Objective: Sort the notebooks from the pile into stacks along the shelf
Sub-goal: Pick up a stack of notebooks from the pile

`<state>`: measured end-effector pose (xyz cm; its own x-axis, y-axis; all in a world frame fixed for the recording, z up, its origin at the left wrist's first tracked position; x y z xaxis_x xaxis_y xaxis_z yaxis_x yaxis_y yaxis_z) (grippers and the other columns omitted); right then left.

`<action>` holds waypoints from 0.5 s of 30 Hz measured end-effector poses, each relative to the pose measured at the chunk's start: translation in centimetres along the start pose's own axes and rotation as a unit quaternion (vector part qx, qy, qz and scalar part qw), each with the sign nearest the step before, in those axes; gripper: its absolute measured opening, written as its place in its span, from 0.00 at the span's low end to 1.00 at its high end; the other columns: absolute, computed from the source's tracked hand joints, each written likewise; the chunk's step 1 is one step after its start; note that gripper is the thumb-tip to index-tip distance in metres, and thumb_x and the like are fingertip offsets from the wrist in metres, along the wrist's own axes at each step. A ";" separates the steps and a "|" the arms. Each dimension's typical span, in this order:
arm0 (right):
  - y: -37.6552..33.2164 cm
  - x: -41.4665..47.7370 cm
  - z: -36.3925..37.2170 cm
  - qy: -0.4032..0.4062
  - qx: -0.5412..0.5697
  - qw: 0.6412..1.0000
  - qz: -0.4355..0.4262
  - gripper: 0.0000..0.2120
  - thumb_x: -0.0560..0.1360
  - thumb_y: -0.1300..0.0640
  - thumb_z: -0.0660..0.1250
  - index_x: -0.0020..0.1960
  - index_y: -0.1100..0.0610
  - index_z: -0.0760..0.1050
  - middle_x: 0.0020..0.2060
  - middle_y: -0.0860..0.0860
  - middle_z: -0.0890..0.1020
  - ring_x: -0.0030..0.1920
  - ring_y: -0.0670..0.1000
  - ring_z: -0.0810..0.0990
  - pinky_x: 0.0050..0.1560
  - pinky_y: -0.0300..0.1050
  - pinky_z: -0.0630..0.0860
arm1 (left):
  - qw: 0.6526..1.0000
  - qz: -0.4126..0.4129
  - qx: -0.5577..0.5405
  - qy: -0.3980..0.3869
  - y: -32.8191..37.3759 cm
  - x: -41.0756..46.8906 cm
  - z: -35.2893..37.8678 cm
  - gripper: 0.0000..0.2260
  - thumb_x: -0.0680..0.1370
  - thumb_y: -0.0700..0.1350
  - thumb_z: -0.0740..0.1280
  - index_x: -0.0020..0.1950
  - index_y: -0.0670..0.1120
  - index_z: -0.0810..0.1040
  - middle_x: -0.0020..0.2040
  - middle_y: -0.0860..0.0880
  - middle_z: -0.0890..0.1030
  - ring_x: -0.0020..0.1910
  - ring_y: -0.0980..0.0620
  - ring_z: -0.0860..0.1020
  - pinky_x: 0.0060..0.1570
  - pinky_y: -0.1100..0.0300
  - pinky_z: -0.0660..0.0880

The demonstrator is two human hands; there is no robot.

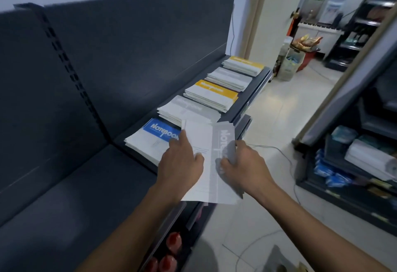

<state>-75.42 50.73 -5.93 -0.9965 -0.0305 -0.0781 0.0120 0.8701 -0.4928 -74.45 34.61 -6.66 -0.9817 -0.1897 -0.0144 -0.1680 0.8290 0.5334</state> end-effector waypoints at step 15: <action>12.0 16.1 -6.0 -0.016 0.017 1.000 -0.004 0.14 0.77 0.48 0.65 0.56 0.56 0.69 0.51 0.54 0.80 0.49 0.60 0.80 0.47 0.53 0.78 | 1.000 -0.025 0.016 -0.005 12.5 13.5 8.2 0.29 0.79 0.52 0.64 0.77 0.48 0.56 0.65 0.43 0.72 0.59 0.41 0.76 0.54 0.50 0.73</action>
<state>-91.77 63.66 -7.91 -0.9933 -0.0538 -0.1019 0.0076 0.8522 -0.5231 -90.52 46.80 -7.14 -0.9730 -0.2259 -0.0483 -0.2189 0.8350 0.5048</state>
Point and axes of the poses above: each hand's wrist, its own x-axis towards the middle knuckle, its own z-axis out of the palm, y = z × x, the point moved 3 cm from there along x, towards the middle knuckle
